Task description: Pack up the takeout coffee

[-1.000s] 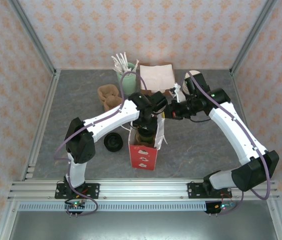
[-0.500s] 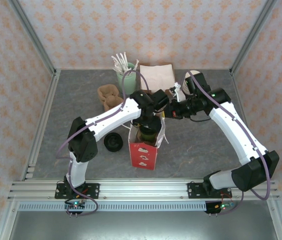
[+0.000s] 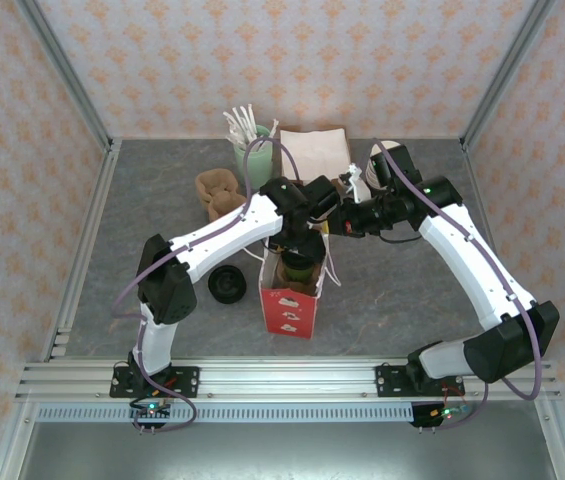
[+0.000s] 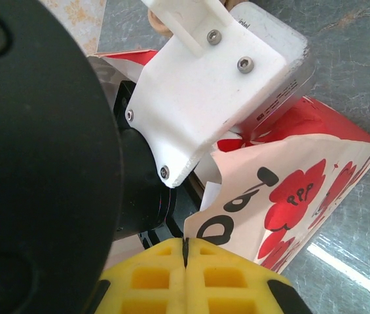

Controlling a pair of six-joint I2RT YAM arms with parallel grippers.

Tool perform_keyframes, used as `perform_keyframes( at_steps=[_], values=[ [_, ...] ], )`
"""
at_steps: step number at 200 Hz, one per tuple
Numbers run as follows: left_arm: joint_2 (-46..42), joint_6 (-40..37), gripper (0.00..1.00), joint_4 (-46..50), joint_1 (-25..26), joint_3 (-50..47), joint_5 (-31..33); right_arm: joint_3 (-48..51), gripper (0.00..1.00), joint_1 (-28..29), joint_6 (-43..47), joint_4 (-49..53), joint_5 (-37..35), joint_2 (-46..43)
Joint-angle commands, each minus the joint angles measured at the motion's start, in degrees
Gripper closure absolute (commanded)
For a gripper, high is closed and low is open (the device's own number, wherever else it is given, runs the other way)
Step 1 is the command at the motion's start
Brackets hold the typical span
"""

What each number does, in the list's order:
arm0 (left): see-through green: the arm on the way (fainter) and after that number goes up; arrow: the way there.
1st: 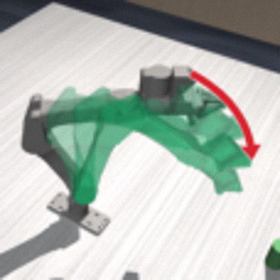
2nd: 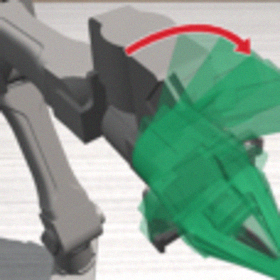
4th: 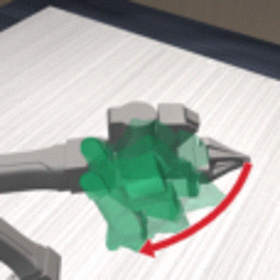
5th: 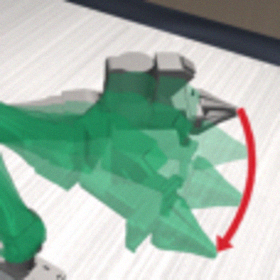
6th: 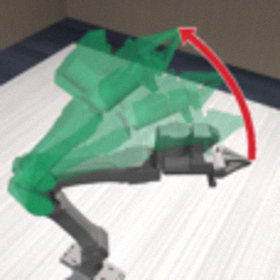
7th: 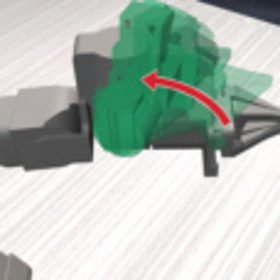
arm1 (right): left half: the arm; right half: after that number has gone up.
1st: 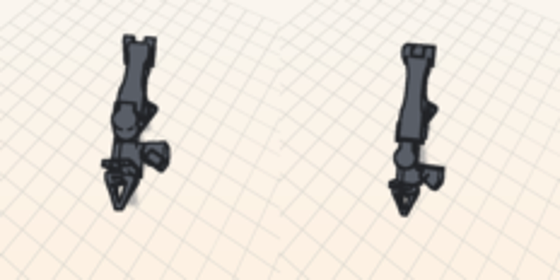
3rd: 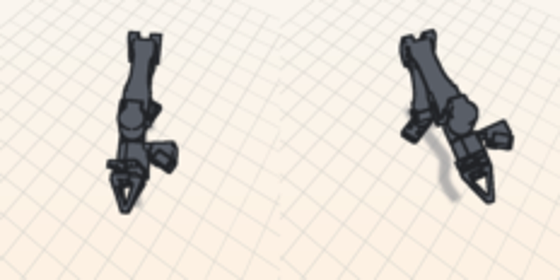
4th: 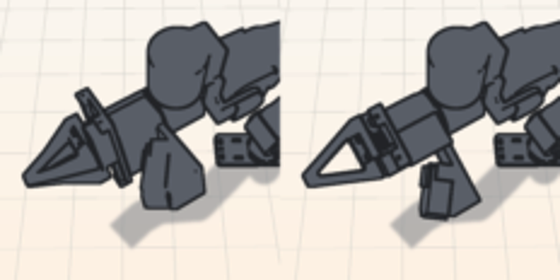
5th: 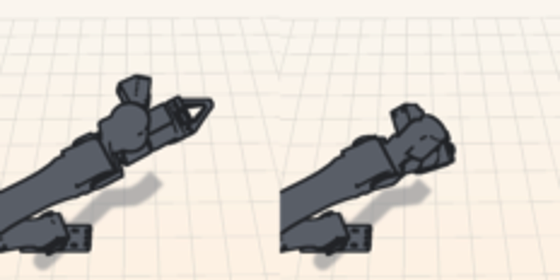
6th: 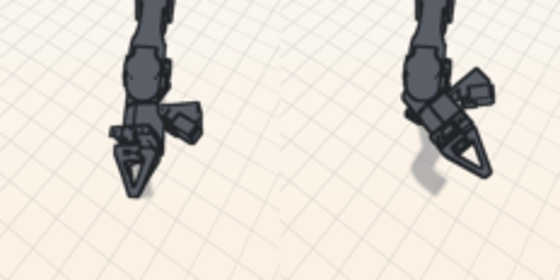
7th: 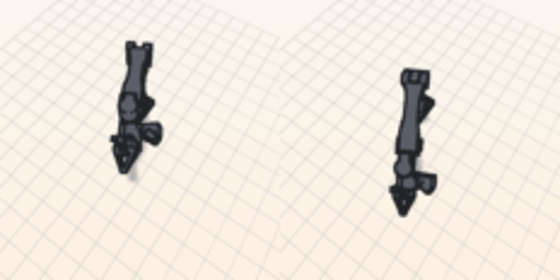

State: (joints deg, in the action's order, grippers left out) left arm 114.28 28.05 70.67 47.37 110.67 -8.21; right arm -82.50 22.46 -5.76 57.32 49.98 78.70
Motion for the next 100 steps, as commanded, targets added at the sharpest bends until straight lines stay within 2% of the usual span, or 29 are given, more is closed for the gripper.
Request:
perform_keyframes(
  at_steps=[1,30,100],
  values=[
    [-0.2,0.24,0.3,0.89,0.58,1.95,-0.91,-0.87,0.96,0.13,0.15,-0.1,-1.71,0.45],
    [-0.47,0.56,0.38,0.53,0.6,0.68,-1.59,-0.78,0.97,0.1,0.32,-0.19,-1.63,0.5],
    [-1.62,0.69,0.43,-0.47,0.94,-3.35,-2.39,-0.76,0.97,0.13,0.78,-0.02,-1.72,0.67]
  ],
)
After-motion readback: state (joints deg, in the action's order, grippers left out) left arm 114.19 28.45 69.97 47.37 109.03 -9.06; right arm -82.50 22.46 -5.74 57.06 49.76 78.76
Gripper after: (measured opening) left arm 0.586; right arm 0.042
